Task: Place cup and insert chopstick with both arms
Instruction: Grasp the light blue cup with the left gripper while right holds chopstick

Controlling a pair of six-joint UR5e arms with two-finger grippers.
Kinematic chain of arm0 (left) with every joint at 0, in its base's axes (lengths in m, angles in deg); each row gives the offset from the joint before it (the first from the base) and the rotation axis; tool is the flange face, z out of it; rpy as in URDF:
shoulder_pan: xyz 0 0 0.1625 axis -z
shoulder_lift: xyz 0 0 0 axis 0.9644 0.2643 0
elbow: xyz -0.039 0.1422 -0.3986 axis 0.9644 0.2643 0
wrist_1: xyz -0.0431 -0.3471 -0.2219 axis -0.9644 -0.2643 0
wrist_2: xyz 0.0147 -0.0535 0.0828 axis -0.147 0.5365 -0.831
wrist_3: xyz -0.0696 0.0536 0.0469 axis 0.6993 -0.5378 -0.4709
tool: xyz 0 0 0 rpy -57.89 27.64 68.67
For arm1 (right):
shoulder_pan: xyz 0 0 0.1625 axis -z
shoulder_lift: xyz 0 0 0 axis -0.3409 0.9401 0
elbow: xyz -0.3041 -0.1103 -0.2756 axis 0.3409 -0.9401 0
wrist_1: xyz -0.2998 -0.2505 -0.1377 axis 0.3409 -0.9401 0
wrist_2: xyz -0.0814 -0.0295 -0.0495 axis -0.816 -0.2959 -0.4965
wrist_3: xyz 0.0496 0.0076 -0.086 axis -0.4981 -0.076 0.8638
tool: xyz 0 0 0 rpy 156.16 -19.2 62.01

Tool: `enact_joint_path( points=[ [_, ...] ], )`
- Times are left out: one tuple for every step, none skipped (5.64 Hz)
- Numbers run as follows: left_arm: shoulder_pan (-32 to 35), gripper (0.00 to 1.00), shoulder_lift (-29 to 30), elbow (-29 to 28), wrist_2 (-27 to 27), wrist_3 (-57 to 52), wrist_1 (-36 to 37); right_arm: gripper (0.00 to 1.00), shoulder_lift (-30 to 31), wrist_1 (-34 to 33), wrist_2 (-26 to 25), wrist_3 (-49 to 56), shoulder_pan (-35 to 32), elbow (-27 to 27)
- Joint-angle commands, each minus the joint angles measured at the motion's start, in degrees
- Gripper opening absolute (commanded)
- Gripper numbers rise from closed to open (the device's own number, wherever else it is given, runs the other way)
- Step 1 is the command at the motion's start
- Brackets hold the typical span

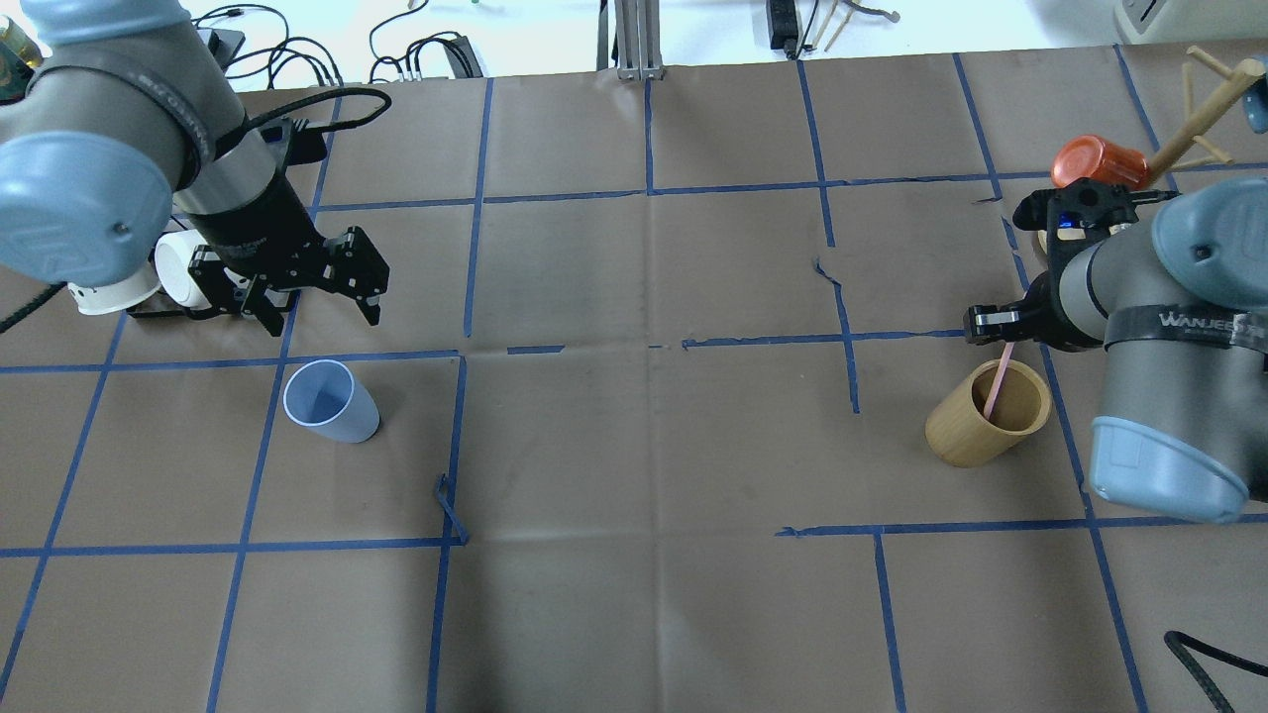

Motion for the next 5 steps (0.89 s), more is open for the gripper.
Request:
enact_joint_path(
  points=[
    [-1.6,0.98,-0.2,11.8,-0.3,-2.5,12.6,0.10,0.2,0.0,-0.1,0.0,0.0,-0.1],
    [-1.6,0.97,0.4,16.0,-0.3,-2.6,15.4,0.09,0.3,0.0,-0.1,0.0,0.0,-0.9],
    [-1.6,0.96,0.8,16.4,-0.3,-2.6,16.8,0.09,0.3,0.9,-0.2,-0.1,-0.1,-3.4],
    [-1.6,0.96,1.9,16.6,-0.2,-2.6,21.3,0.09,0.4,4.9,-0.2,-0.1,-0.1,-6.6],
    [-1.4,0.96,2.4,16.5,-0.2,-2.6,21.7,0.09,0.5,12.2,-0.2,-0.2,-0.3,-12.2]
  ],
)
